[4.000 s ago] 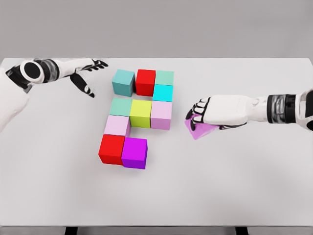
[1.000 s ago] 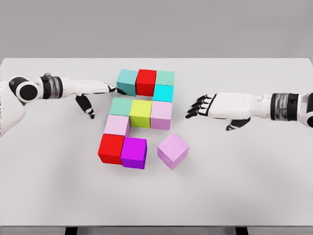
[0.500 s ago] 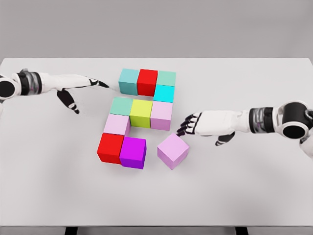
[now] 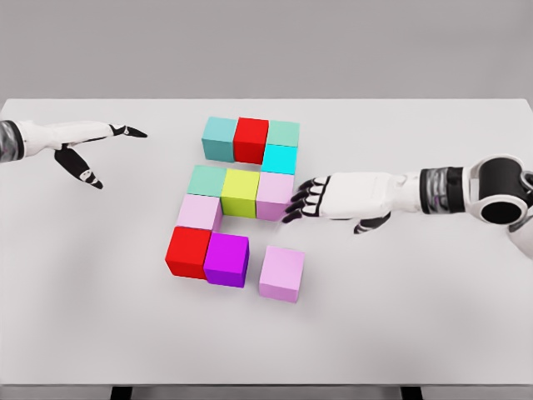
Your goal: Assemble the squares on the desktop into the number 2
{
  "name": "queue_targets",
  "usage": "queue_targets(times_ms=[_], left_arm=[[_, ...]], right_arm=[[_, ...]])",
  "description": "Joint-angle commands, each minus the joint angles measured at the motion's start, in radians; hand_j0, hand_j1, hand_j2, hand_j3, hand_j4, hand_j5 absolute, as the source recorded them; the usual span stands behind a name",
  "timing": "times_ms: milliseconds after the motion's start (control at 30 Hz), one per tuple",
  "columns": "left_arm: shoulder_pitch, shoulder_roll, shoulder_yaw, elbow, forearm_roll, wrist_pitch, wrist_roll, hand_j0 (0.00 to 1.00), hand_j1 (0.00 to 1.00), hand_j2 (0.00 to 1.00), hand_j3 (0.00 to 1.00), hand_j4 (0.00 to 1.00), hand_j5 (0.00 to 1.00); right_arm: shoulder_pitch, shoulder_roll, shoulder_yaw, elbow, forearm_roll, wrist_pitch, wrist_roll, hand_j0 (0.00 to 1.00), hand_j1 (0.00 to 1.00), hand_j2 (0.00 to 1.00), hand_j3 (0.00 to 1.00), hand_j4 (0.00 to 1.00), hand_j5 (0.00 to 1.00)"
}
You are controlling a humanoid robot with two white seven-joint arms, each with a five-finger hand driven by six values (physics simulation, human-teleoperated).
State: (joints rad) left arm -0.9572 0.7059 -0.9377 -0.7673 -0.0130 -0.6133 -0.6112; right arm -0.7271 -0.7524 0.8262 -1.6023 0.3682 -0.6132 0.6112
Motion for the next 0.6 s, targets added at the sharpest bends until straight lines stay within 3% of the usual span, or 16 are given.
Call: queue_targets(times_ms=[0,67,167,333,467,567], left_arm=[[0.0,0.001,0.002,-0.001,0.007,0.002,0.0,1.0,1.0,1.0,1.0,1.0,1.0],[0.002,0.003,0.002,-0.004,0.007,0.002,0.0,1.0,1.0,1.0,1.0,1.0,1.0],[0.002,0.004,0.002,-0.004,0.008,0.002,0.0,1.0,1.0,1.0,1.0,1.0,1.0],[0.006,0.004,0.002,-0.006,0.008,0.002,0.0,1.0,1.0,1.0,1.0,1.0,1.0],[0.012,0.004,0.0,-0.004,0.007,0.002,0.0,1.0,1.0,1.0,1.0,1.0,1.0],[0.012,0.004,0.0,-0.004,0.007,0.002,0.0,1.0,1.0,1.0,1.0,1.0,1.0]], right_arm=[[-0.008,-0.063,-0.015,-0.005,-0.029,0.002,0.0,1.0,1.0,1.0,1.0,1.0,1.0],[-0.015,-0.234,0.001,-0.135,-0.063,0.002,0.0,1.0,1.0,1.0,1.0,1.0,1.0],[-0.012,-0.346,0.028,-0.157,-0.063,0.002,0.0,1.0,1.0,1.0,1.0,1.0,1.0],[-0.002,-0.294,0.192,-0.159,-0.057,0.002,0.0,1.0,1.0,1.0,1.0,1.0,1.0],[-0.008,-0.248,0.205,-0.159,-0.057,0.002,0.0,1.0,1.0,1.0,1.0,1.0,1.0],[-0.046,-0.191,0.261,-0.159,-0.057,0.002,0.0,1.0,1.0,1.0,1.0,1.0,1.0]])
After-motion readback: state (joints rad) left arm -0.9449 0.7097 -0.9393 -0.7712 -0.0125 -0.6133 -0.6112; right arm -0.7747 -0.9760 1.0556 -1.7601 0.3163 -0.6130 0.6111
